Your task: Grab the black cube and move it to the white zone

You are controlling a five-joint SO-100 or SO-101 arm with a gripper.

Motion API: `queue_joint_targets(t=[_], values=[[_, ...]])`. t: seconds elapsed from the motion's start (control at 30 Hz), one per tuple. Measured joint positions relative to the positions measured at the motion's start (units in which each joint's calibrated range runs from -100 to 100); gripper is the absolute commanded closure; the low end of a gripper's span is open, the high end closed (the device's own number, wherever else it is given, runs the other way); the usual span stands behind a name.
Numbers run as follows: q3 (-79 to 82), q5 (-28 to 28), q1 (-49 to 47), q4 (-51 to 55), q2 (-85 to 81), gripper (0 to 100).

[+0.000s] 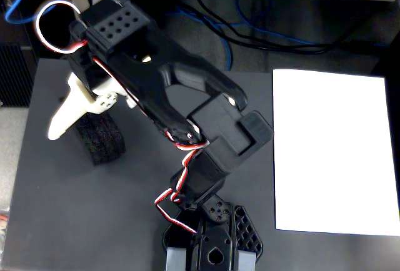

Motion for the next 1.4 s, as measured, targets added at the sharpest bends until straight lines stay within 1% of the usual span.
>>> queue_joint_targets(t=[0.2, 0.3, 0.4, 0.5, 0.6, 0.63, 0.67, 0.77, 0.8, 0.83, 1.0, 1.07, 1.2, 1.3, 1.37, 1.4], values=[[0.0, 0.0, 0.0, -2.0, 1.7, 47], [-0.3, -0.8, 0.0, -7.0, 13.7, 47], [-9.6, -1.7, -2.9, -6.8, 23.8, 47], [-11.7, -3.2, -4.3, -6.4, 25.7, 47], [-11.7, -3.5, -4.3, -6.4, 25.7, 47], [-11.7, -3.5, -4.3, -6.4, 25.7, 49], [-11.7, -3.5, -4.3, -6.4, 25.7, 55], [-11.7, -3.5, -4.3, -6.4, 25.7, 89], [-11.8, -3.5, -4.4, -6.2, 25.7, 97], [-11.8, -3.5, -4.4, -6.0, 25.6, 99], [-12.2, -4.0, -4.4, -5.6, 25.6, 98], [-13.3, -5.8, -4.7, -5.3, 25.6, 98], [-16.5, -10.5, -9.0, -5.2, 26.6, 98], [-18.7, -12.7, -11.0, -5.0, 26.9, 98], [-21.3, -13.7, -12.0, -0.1, 25.7, 98], [-22.7, -14.3, -12.1, 2.6, 22.6, 98]])
